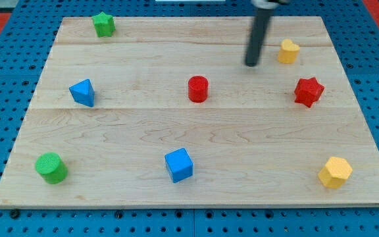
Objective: Push the green star to the group of blocks
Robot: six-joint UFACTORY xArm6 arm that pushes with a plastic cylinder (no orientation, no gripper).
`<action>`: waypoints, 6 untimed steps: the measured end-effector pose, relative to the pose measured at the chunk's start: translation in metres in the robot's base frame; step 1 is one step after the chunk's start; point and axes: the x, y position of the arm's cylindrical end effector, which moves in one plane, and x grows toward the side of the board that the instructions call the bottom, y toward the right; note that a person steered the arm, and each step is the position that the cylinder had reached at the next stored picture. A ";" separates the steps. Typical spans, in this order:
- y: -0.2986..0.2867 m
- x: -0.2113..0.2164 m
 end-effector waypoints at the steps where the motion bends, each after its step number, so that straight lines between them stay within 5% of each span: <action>1: -0.083 -0.037; 2: -0.182 -0.082; 3: -0.180 -0.118; 6: -0.272 -0.029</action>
